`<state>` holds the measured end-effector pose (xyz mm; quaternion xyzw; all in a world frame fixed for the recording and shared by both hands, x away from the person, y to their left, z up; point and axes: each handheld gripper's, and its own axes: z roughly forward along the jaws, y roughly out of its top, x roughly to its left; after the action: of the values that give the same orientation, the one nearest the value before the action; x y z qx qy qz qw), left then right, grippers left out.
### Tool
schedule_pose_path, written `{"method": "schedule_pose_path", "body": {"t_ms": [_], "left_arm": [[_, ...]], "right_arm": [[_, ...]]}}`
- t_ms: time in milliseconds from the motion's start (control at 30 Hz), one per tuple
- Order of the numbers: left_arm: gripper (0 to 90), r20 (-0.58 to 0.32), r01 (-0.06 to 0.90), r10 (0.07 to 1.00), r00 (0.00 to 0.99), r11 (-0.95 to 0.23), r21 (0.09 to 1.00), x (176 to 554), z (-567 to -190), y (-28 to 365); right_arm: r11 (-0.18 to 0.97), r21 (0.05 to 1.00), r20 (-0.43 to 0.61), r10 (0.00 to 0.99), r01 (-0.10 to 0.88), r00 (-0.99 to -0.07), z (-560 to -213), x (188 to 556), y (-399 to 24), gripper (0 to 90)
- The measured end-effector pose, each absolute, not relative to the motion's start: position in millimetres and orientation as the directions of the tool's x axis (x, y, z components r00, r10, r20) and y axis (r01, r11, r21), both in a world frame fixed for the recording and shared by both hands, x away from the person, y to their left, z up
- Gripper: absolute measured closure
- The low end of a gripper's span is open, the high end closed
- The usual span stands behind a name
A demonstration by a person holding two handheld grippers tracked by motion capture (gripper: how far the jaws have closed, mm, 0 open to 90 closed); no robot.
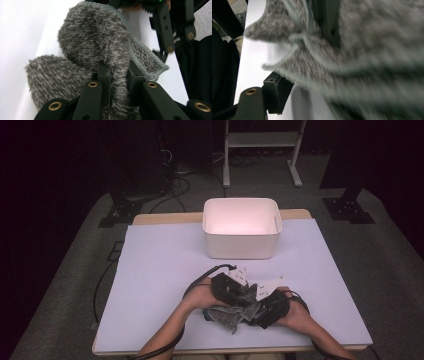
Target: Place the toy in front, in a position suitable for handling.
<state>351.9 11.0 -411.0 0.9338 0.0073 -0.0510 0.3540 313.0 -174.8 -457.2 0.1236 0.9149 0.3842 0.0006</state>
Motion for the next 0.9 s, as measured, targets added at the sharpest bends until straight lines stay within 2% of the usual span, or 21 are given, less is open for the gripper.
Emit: {"method": "schedule_pose_path", "body": {"t_ms": [133, 400, 900], "left_arm": [[77.2, -0.106, 0.044, -0.034, 0.994, -0.752, 0.658, 353.3, -412.7, 3.8], [77.2, -0.110, 0.063, -0.013, 0.994, -0.754, 0.654, 355.8, -410.8, 19.8], [77.2, -0.131, 0.168, 0.108, 0.986, -0.728, 0.664, 356.8, -417.5, 92.8]], "right_arm": [[0.677, 0.702, 0.091, 0.222, 0.220, -0.971, -457.3, 313.6, -175.8, 23.9], [0.681, 0.698, 0.088, 0.226, 0.222, -0.970, -456.7, 313.4, -175.0, 24.1], [0.680, 0.700, 0.084, 0.226, 0.219, -0.970, -457.3, 313.2, -175.7, 24.0]]}}
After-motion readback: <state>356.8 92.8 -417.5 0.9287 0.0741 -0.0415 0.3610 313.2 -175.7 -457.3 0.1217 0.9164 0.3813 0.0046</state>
